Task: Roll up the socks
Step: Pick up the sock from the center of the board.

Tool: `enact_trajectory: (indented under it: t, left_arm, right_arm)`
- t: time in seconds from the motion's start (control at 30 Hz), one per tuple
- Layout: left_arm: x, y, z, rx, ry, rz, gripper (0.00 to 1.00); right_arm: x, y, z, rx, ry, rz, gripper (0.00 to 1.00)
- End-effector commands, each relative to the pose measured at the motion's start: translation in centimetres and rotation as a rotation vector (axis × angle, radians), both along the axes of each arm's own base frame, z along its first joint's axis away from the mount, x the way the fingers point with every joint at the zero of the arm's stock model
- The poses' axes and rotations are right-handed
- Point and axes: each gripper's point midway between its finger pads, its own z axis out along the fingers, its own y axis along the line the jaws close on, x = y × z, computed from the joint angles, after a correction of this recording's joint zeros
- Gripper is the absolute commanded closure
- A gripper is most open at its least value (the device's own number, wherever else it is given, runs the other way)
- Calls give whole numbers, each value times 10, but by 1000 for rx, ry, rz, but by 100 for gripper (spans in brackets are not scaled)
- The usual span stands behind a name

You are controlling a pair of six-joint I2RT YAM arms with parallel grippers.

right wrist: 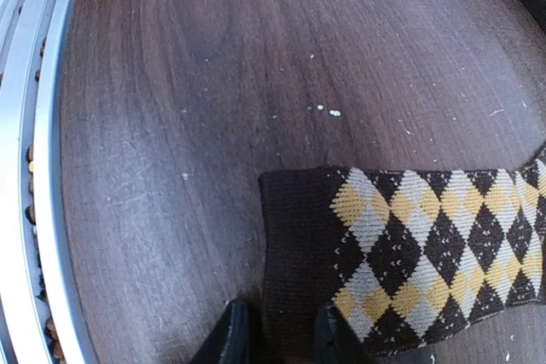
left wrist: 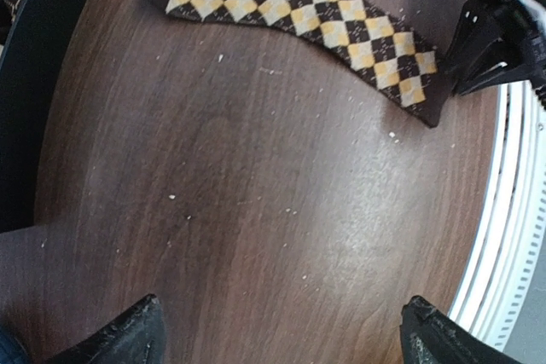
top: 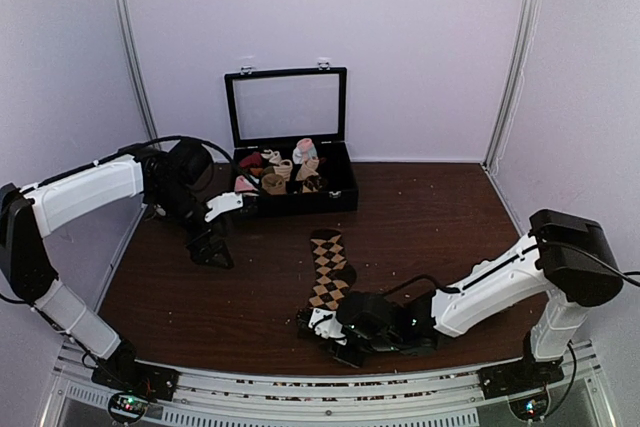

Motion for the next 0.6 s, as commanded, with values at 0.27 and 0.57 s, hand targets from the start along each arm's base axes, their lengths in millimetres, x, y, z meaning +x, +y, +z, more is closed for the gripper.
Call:
enact_trajectory:
  t: [0.27, 0.57]
  left_arm:
    - [-33, -36, -1, -132, -116, -222, 2]
    - [-49, -63, -34, -87, -178, -416, 11]
  right_arm:
    - [-3, -9, -24, -3, 281, -70, 100]
    - [3, 1, -2, 161, 608, -128, 100]
